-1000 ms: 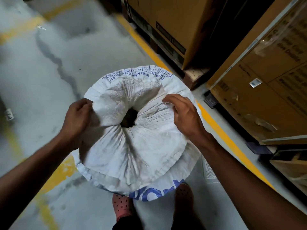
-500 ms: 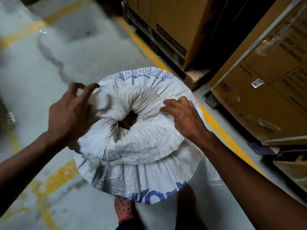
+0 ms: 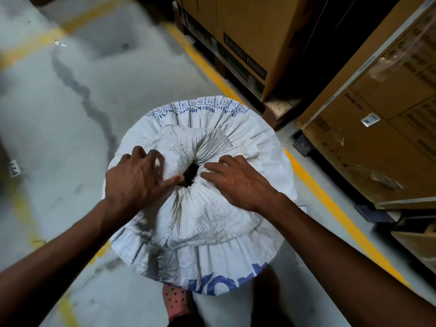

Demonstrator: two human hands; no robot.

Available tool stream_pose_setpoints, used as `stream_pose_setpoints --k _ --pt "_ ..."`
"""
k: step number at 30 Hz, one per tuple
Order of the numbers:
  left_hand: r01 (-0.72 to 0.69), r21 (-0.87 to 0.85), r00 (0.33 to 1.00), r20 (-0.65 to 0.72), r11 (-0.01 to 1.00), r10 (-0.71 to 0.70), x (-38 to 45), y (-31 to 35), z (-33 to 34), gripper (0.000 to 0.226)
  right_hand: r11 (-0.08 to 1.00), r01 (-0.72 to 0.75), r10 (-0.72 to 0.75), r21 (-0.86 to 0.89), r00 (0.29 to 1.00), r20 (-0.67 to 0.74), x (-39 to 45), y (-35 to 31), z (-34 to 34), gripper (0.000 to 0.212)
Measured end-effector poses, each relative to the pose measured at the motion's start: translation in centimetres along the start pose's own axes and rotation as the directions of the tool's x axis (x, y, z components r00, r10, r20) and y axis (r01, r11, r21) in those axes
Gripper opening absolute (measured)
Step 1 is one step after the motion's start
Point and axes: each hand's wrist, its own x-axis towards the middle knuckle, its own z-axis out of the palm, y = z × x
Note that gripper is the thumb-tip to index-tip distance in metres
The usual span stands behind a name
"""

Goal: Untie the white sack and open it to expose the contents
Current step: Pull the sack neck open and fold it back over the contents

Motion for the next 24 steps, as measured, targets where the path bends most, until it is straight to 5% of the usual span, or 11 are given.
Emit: stream_pose_setpoints --k 3,7,12,16,20,24 --pt "0.023 -0.021 0.999 -0.041 0.999 -0.024 0.1 0.7 0.5 0.074 0.999 0.019 -0.017 -0.034 0.998 0.069 0.6 0.0 0.8 0.06" --pt "-0.03 -0.135 0.993 -0.119 0.99 0.014 0.0 1.1 0.6 0.038 0.998 0.036 -0.031 -0.052 0.996 0.089 1.3 0.3 1.5 0.066" --pt "-0.062 -0.221 0.987 -0.157 0.973 0.027 -0.3 1.3 -0.1 0.023 0.995 0.09 -0.087 -0.042 0.994 0.062 1.7 0.2 1.3 0.049" --pt "-0.21 -0.236 0.974 -0.137 0.949 0.181 -0.2 0.1 -1.7 0.017 0.979 0.191 -0.186 -0.073 0.98 0.067 0.9 2.2 0.5 0.042" --pt "-0.392 -0.039 0.92 -0.045 0.919 0.39 0.4 -1.8 -2.7 0.027 0.971 0.226 -0.21 -0.077 0.962 0.177 -0.3 4.0 -2.0 0.051" --pt "-0.431 0.065 0.902 0.076 0.9 0.426 0.7 -2.2 -3.9 0.047 0.958 0.268 -0.239 -0.1 0.942 0.235 -0.8 4.3 -3.4 0.061"
